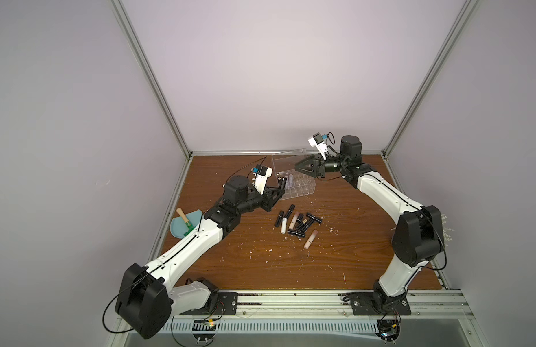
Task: Arrange the lipsticks in the organizer
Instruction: Pick up the lipstick at the center of the board.
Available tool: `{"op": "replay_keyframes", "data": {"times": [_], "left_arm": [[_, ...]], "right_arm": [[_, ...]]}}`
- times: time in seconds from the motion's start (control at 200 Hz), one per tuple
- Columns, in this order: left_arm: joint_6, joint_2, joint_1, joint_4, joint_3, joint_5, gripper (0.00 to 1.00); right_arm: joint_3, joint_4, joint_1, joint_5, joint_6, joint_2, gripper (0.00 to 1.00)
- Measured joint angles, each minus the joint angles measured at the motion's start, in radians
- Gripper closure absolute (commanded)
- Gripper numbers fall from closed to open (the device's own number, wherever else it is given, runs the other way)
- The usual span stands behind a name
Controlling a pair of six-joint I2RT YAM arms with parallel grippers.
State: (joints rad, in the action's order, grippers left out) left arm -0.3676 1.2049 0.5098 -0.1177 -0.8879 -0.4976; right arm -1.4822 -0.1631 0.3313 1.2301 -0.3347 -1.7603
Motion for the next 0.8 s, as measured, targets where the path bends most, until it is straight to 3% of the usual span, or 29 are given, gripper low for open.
{"op": "replay_keyframes", "data": {"times": [0.46,0.801], "left_arm": [[0.0,0.0,0.0,-0.01,0.005,-0.048,0.8],[0.006,0.0,0.0,0.012,0.0,-0.047,0.8]], "right_arm": [[-0.062,0.115,0.061,0.166,0.083,-0.04,0.58],[-0.167,0.341,0.088,0.215,0.261,-0.095,0.42]]}}
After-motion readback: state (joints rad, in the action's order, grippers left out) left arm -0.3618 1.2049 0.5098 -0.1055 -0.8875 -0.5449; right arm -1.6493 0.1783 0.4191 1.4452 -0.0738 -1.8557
